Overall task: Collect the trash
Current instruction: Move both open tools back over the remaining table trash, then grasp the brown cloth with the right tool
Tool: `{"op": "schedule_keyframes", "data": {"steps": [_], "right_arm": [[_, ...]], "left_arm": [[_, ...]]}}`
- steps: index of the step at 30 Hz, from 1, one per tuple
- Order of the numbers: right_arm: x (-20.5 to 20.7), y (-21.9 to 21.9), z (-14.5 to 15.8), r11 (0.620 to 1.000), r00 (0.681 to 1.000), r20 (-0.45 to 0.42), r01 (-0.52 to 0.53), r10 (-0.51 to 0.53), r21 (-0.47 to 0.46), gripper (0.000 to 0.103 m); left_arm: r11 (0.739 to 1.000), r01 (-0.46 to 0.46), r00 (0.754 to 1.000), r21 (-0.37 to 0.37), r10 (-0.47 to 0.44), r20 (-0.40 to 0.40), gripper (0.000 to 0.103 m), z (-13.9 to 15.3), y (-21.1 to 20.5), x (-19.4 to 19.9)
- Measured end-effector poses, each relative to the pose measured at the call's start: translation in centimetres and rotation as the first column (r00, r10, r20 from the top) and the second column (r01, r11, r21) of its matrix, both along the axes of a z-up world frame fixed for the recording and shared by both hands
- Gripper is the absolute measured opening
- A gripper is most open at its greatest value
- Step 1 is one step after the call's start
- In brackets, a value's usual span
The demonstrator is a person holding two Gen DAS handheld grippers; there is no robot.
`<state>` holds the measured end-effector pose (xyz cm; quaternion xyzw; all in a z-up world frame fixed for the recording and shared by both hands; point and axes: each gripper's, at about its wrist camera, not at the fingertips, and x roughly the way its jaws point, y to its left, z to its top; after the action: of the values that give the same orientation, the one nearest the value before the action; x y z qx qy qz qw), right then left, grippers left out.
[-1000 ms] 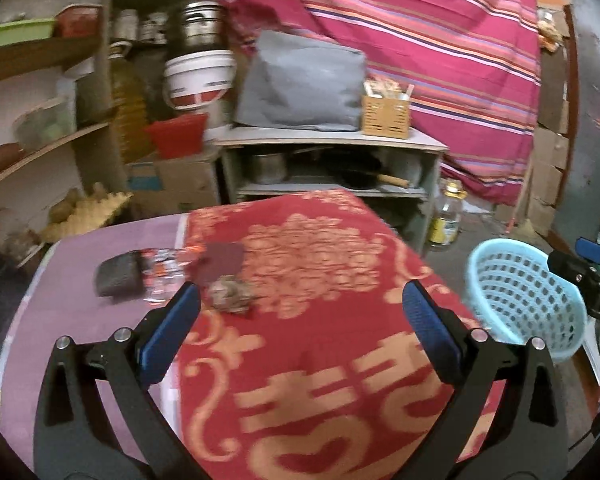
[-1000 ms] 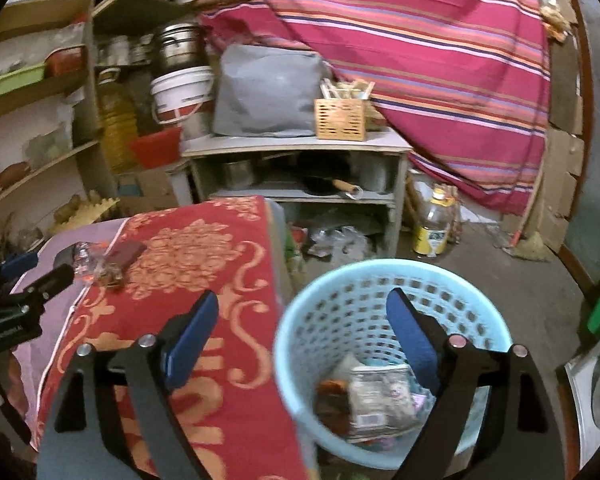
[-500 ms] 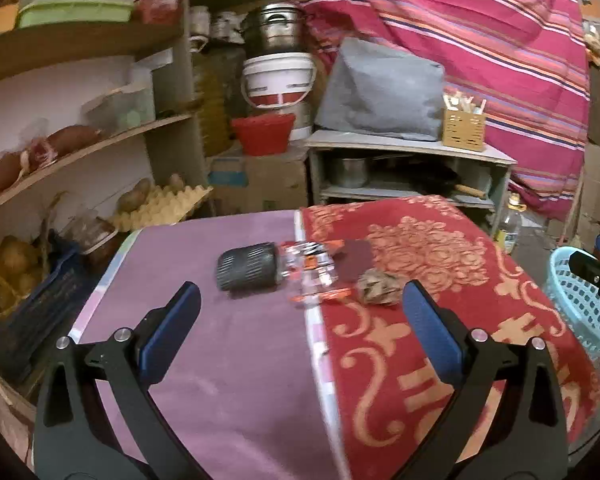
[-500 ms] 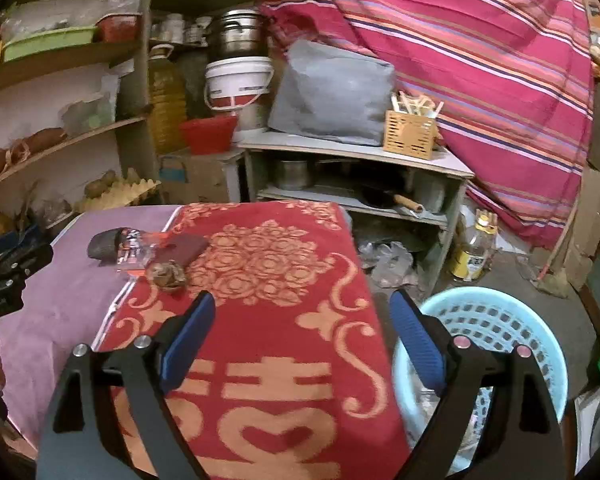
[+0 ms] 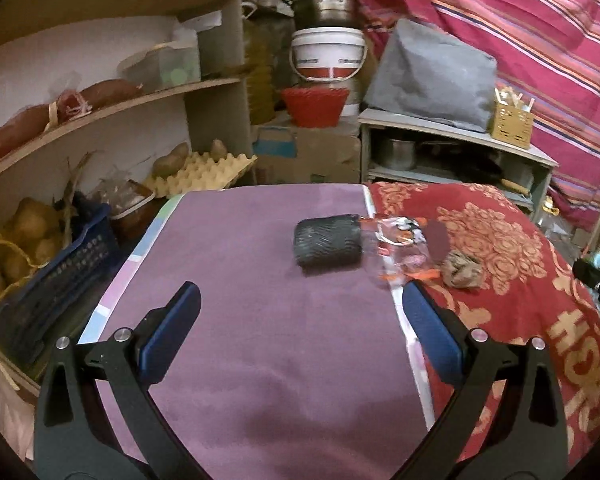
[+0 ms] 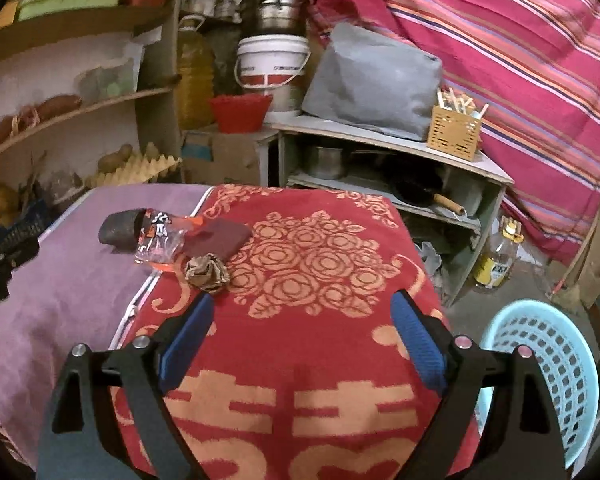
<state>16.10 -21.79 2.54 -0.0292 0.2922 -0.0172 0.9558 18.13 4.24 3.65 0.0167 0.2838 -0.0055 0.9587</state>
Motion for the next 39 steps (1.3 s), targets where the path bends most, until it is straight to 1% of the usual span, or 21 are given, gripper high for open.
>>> {"op": "schedule_keyframes", "data": {"steps": [3,7,12,15,20,23,27,28,29,30,31,32,33,36,39], "right_arm": [[1.8,0.9,-0.5,1.0,1.0,-0.025,-0.015,0.015,0.0,0.088],[5.0,2.5,-1.9,0.999,0.995,-0.091,-0.05,0.051,0.013,0.088],[8.1,4.5,-3.7,0.996,0.984,-0.15,-0.091,0.092,0.017,0.088],[8.9,5.1,-4.7,0.994,0.979,-0.175,-0.102,0.106,0.029,0.088],[9.7,6.0,-5.1,0.994,0.977,-0.188,-0.102,0.105,0.026,0.088],[10.1,6.3,-5.4,0.994,0.975,-0.198,-0.097,0.104,0.045,0.088],[10.7,6.4,-6.3,0.996,0.974,-0.209,-0.086,0.092,0.035,0.087],[10.8,6.3,-6.4,0.995,0.973,-0.21,-0.088,0.095,0.043,0.084],[11.0,6.1,-6.5,0.994,0.972,-0.212,-0.095,0.106,0.059,0.073],[11.2,6.0,-6.6,0.99,0.968,-0.216,-0.112,0.128,0.086,0.067],[11.3,6.0,-6.6,0.987,0.965,-0.216,-0.125,0.145,0.104,0.058],[11.3,6.0,-6.4,0.983,0.963,-0.213,-0.142,0.163,0.114,0.049],[11.1,6.1,-6.2,0.981,0.962,-0.208,-0.154,0.175,0.114,0.043],[10.2,5.4,-5.3,0.985,0.971,-0.175,-0.15,0.163,0.084,0.04],[8.5,2.5,-3.9,0.987,0.979,-0.16,-0.108,0.126,0.118,0.04]], "left_arm": [[1.0,-0.002,1.0,-0.027,0.002,-0.007,0.098,0.3,0.6,1.8],[0.999,-0.003,1.0,0.034,0.003,0.004,0.098,0.6,0.7,4.2],[1.0,0.007,1.0,0.019,-0.007,-0.02,0.098,-0.1,1.4,6.7],[1.0,0.0,0.999,0.014,0.001,-0.035,0.098,-1.1,1.9,7.4],[0.999,-0.018,0.997,-0.031,0.016,-0.074,0.098,-2.5,3.2,8.0],[1.0,-0.019,0.997,-0.02,0.017,-0.076,0.097,-2.8,3.3,7.8],[1.0,-0.017,0.998,0.001,0.017,-0.063,0.098,-2.8,3.1,7.4],[1.0,-0.019,0.998,-0.001,0.019,-0.063,0.098,-2.8,3.2,7.4],[1.0,-0.022,0.998,-0.006,0.022,-0.066,0.098,-2.9,3.2,7.5],[1.0,-0.024,0.997,-0.012,0.023,-0.07,0.098,-2.9,3.3,7.6],[0.999,-0.026,0.997,-0.02,0.024,-0.074,0.098,-2.9,3.3,7.8],[0.999,-0.029,0.996,-0.034,0.026,-0.08,0.097,-2.8,3.3,8.0],[0.998,-0.031,0.996,-0.048,0.027,-0.083,0.097,-2.7,3.2,8.0],[0.997,-0.02,0.997,-0.076,0.014,-0.078,0.098,-2.3,2.3,8.2],[0.998,0.02,0.998,-0.056,-0.024,-0.064,0.098,-1.9,-0.1,8.2]]}}
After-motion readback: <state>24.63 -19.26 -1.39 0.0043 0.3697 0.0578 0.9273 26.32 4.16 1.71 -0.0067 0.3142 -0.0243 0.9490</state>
